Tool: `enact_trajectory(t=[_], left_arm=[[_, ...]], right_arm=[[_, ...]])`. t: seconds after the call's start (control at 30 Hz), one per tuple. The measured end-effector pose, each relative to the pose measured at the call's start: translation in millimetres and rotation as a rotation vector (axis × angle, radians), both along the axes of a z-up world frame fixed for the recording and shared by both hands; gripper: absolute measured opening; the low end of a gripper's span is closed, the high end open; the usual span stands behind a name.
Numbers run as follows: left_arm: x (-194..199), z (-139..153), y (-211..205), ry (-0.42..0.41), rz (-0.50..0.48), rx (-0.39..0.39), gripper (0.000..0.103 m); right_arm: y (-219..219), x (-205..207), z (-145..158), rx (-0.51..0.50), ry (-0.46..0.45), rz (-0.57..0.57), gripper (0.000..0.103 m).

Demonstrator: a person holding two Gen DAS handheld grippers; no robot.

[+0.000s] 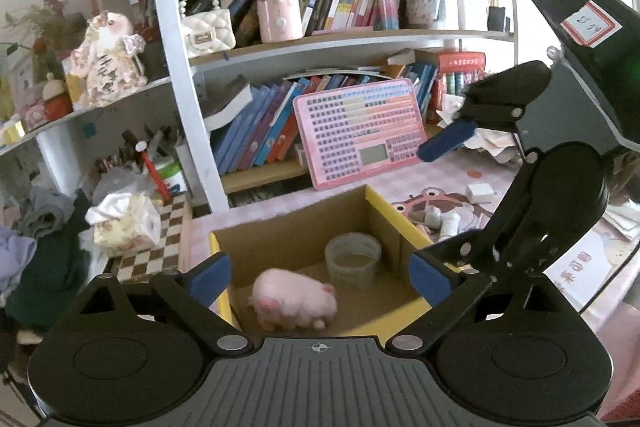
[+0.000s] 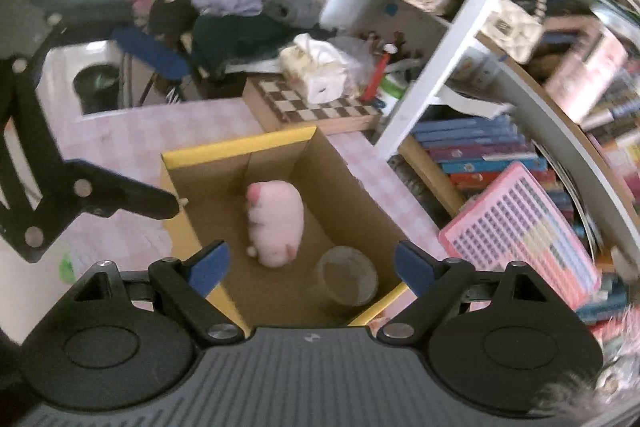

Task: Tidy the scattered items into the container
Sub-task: 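Withdraw both tools up and away from the yellow box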

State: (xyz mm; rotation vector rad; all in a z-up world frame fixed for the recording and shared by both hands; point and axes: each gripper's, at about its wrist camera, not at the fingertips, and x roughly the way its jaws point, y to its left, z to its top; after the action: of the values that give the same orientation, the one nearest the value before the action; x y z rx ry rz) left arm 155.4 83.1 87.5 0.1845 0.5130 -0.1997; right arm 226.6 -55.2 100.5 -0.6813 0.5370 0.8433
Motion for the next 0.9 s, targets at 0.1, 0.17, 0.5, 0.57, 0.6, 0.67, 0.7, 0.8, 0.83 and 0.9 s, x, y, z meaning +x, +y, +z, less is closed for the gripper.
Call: enact_trajectory(t=[0.1,0.17,0.5,0.57,0.6,0.67,0.7,0.8,0.83,0.9], left_arm=[[-19,-3,2,-0.001,0.015,-0.006,0.098],[-30,-5,4,-0.003,0.034,-0.013,0.098],[-70,-20,15,0.011,0.126,-0.093,0.098],[-74,-24,16,0.025,0.132,-0.097,0.098],[-76,-26,15,0.031,0.133,-0.102,0.098],[-80,-31,15,0.043,0.131,-0.107,0.098],[-81,-33,15,0.049,0.131,-0.107,0.098],[-86,-40,15,0.062,0.133,-0.111,0.098],[-87,-42,15,0.070,0.133,-0.114,0.098],[-90,-46,16,0.083,0.136,-0.117,0.098]], right_arm=[[-9,-16,-1,0.052,0.011,-0.069,0.090],[-15,-26,-4,0.085,0.019,-0.125,0.090],[-35,-69,-31,0.182,0.091,-0.314,0.090],[-38,-76,-37,0.199,0.108,-0.346,0.090],[-39,-79,-40,0.206,0.116,-0.364,0.090],[-41,-85,-46,0.213,0.125,-0.392,0.090],[-41,-87,-49,0.212,0.131,-0.402,0.090],[-41,-93,-57,0.193,0.143,-0.428,0.090],[-41,-95,-59,0.191,0.144,-0.436,0.090],[-41,-100,-63,0.193,0.149,-0.453,0.090]])
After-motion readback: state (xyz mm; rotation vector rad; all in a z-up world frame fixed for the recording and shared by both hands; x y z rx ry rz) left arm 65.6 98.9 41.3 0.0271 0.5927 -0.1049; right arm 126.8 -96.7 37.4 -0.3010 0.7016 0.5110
